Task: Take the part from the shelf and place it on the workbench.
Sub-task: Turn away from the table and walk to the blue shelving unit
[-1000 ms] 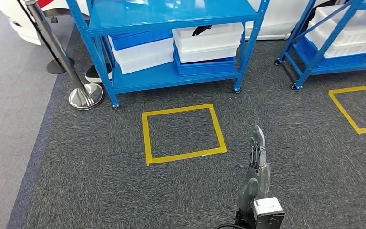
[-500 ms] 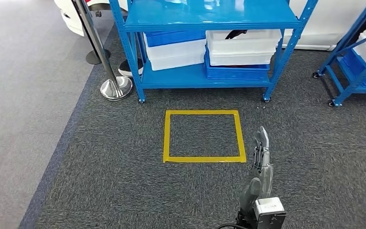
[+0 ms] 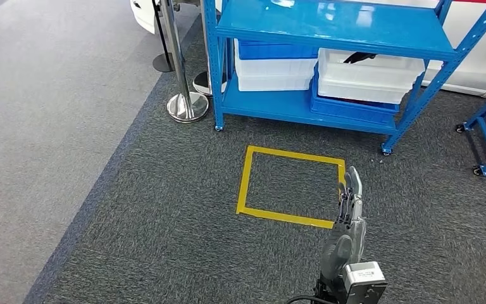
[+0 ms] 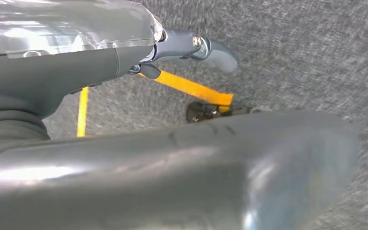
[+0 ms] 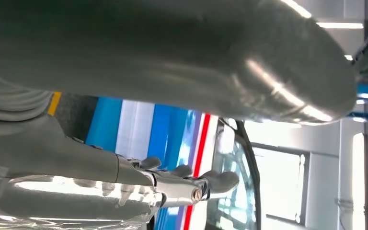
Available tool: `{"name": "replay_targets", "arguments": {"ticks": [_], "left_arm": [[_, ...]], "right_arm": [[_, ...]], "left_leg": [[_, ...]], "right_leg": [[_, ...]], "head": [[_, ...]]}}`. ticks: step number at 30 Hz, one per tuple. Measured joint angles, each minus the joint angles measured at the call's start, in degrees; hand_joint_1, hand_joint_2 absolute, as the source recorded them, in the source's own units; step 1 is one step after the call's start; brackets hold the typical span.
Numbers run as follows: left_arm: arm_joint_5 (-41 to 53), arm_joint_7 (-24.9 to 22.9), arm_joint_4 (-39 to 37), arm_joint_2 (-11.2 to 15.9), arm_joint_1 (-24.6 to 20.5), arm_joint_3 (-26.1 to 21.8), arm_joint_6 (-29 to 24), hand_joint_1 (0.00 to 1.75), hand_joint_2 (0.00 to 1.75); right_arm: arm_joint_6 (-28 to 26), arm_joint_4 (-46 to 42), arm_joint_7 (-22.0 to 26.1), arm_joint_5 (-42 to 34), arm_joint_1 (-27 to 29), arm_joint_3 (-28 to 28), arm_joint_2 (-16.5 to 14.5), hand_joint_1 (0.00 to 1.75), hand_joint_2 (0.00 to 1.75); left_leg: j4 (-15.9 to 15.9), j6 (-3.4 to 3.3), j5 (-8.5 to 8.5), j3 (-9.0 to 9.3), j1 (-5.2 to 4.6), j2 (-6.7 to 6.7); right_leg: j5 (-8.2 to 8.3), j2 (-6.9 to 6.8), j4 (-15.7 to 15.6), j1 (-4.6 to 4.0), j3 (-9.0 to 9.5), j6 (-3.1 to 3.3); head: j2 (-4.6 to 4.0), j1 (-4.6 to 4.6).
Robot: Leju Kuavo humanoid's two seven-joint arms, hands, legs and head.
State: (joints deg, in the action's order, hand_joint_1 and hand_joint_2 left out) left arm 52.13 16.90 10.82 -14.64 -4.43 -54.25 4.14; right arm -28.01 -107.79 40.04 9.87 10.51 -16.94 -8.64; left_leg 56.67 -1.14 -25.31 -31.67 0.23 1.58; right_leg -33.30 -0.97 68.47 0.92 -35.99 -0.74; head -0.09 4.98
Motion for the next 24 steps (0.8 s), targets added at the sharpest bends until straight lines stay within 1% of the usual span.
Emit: {"name": "replay_targets", "arguments": {"ticks": [1, 2, 3, 4, 5, 6, 7, 8, 12, 16, 19, 22, 24], "left_arm": [[0.0, 0.0, 0.0, 0.0, 0.0, 0.0, 0.0, 0.00, 0.00], [0.0, 0.0, 0.0, 0.0, -0.1, 0.0, 0.0, 0.00, 0.00], [0.1, 0.0, 0.0, 0.0, 0.0, 0.0, 0.0, 0.00, 0.00], [0.1, 0.0, 0.0, 0.0, 0.0, 0.0, 0.0, 0.00, 0.00], [0.2, 0.0, 0.0, 0.0, 0.0, 0.0, 0.0, 0.00, 0.00], [0.2, 0.0, 0.0, 0.0, 0.0, 0.0, 0.0, 0.00, 0.00], [0.3, 0.0, 0.0, 0.0, 0.0, 0.0, 0.0, 0.00, 0.00], [0.3, 0.0, 0.0, 0.0, 0.0, 0.0, 0.0, 0.00, 0.00], [0.6, 0.0, 0.0, 0.0, 0.0, 0.0, 0.0, 0.00, 0.00], [0.9, 0.0, 0.0, 0.0, 0.0, 0.0, 0.0, 0.00, 0.00], [1.1, 0.0, 0.0, 0.0, 0.0, 0.0, 0.0, 0.00, 0.00], [1.4, 0.0, 0.0, 0.1, 0.0, 0.0, 0.1, 0.00, 0.00], [1.6, 0.0, 0.0, 0.1, 0.0, 0.0, 0.1, 0.00, 0.00]], "right_arm": [[-0.3, 0.0, 0.0, -0.2, 0.1, 0.0, 0.1, 0.00, 0.00], [-0.6, 0.0, 0.0, -0.4, 0.1, 0.0, 0.2, 0.00, 0.00], [-0.8, 0.0, 0.0, -0.5, 0.1, 0.0, 0.4, 0.00, 0.00], [-1.0, 0.0, 0.0, -0.6, 0.1, 0.0, 0.4, 0.00, 0.00], [-1.2, -0.1, 0.0, -0.7, 0.1, 0.0, 0.5, 0.00, 0.00], [-1.3, -0.1, 0.0, -0.7, 0.0, 0.0, 0.5, 0.00, 0.00], [-1.4, -0.2, 0.0, -0.7, -0.1, 0.0, 0.5, 0.00, 0.00], [-1.4, -0.2, 0.0, -0.7, -0.1, 0.0, 0.5, 0.00, 0.00], [-1.9, -0.3, 0.0, -0.5, -0.2, 0.0, 0.5, 0.00, 0.00], [-3.3, -0.3, 0.0, 0.0, -0.1, 0.0, 0.5, 0.00, 0.00], [-3.7, -0.3, 0.0, 0.1, 0.0, 0.0, 0.5, 0.00, 0.00], [-4.3, -0.4, 0.0, -0.2, 0.4, 0.0, 0.5, 0.00, 0.00], [-5.0, -0.8, 0.0, -0.4, 0.6, 0.0, 0.5, 0.00, 0.00]], "left_leg": [[0.0, -0.06, -0.01, -0.01, -0.07, -0.37], [0.0, -0.10, -0.04, 0.03, -0.15, -0.72], [0.1, -0.09, -0.09, 0.12, -0.21, -1.11], [0.2, -0.05, -0.18, 0.25, -0.23, -1.48], [0.3, 0.04, -0.33, 0.38, -0.23, -1.80], [0.5, 0.21, -0.52, 0.44, -0.29, -2.05], [0.7, 0.42, -0.71, 0.40, -0.37, -2.25], [1.0, 0.54, -0.95, 0.31, -0.49, -2.36], [1.0, -0.06, -1.22, 0.26, -0.63, -2.38], [0.6, 0.30, -1.07, 0.47, -0.60, -2.36], [0.6, 0.65, -1.11, 0.51, -0.57, -2.36], [0.9, 0.41, -1.35, 0.43, -0.64, -2.36], [0.9, 0.26, -1.39, 0.39, -0.72, -2.36]], "right_leg": [[-1.27, 0.51, 3.5, -0.02, -1.86, -0.02], [-1.54, 0.68, 5.5, -0.03, -3.12, 0.00], [-0.57, 0.74, 5.4, -0.05, -3.37, 0.08], [1.39, 0.75, 3.2, -0.06, -2.53, 0.22], [3.80, 0.76, -0.6, -0.05, -0.89, 0.41], [5.52, 0.82, -4.4, -0.10, 0.79, 0.58], [6.57, 0.88, -7.3, -0.15, 2.01, 0.74], [6.97, 0.93, -8.9, -0.19, 2.66, 0.81], [6.89, 1.01, -9.5, -0.37, 2.88, 1.04], [6.75, 1.00, -9.5, -0.45, 2.88, 1.38], [6.74, 1.01, -9.5, -0.42, 2.87, 1.45], [6.73, 0.99, -9.5, -0.27, 2.91, 1.35], [6.80, 1.01, -9.7, -0.22, 2.96, 1.16]], "head": [[0.00, -0.01], [0.00, -0.01], [0.00, 0.00], [0.00, 0.00], [0.00, 0.00], [0.00, -0.01], [0.00, 0.00], [0.00, 0.01], [0.00, 0.03], [0.00, 0.04], [0.00, 0.04], [0.00, 0.04], [0.00, 0.04]]}}
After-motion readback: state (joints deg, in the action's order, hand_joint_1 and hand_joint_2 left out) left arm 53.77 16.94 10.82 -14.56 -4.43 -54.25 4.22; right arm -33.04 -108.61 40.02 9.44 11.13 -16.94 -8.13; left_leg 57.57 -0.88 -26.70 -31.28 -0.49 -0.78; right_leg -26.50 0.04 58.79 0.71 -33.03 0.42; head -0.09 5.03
